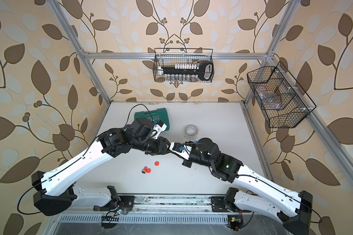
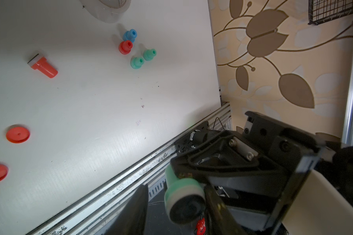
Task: Close the stamp cap
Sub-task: Pick up the stamp from the center of the board.
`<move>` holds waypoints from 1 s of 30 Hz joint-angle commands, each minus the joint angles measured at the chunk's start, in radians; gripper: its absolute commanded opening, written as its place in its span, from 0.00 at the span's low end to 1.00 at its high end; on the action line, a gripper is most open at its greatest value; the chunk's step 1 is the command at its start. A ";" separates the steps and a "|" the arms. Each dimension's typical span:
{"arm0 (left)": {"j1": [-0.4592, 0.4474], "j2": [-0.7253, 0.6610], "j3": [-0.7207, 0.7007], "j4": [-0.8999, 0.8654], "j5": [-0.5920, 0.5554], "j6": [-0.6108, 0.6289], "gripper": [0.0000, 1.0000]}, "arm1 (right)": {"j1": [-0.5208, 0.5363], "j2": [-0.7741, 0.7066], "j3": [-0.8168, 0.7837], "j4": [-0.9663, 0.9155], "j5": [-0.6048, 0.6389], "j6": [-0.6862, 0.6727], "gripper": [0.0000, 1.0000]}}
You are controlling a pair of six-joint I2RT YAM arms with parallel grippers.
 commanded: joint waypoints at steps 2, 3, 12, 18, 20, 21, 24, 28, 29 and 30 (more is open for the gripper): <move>-0.011 -0.005 0.013 0.011 -0.032 -0.021 0.41 | 0.000 -0.003 -0.004 0.033 -0.009 0.008 0.00; -0.011 -0.003 0.012 0.012 -0.031 -0.022 0.39 | 0.000 -0.003 -0.004 0.031 -0.008 0.010 0.00; -0.014 -0.002 0.013 0.017 -0.026 -0.028 0.26 | 0.000 0.008 0.011 0.008 -0.007 0.011 0.00; -0.014 -0.026 0.014 0.040 -0.020 -0.020 0.20 | 0.000 -0.001 0.030 0.003 -0.005 0.028 0.11; -0.014 -0.047 0.019 0.062 -0.012 -0.013 0.19 | 0.002 -0.022 0.040 0.003 -0.002 0.040 0.23; -0.014 -0.059 0.025 0.074 -0.006 -0.008 0.19 | 0.002 -0.038 0.041 0.008 -0.006 0.045 0.28; -0.014 -0.079 0.065 0.093 0.029 0.005 0.18 | 0.001 -0.096 0.037 0.048 -0.032 0.063 0.35; -0.014 -0.115 0.120 0.155 0.119 0.004 0.18 | 0.002 -0.167 0.026 0.151 -0.082 0.112 0.39; -0.014 -0.123 0.128 0.173 0.140 0.000 0.18 | 0.001 -0.177 0.025 0.177 -0.098 0.119 0.39; -0.014 -0.132 0.139 0.190 0.166 -0.004 0.18 | 0.002 -0.187 0.029 0.196 -0.131 0.119 0.38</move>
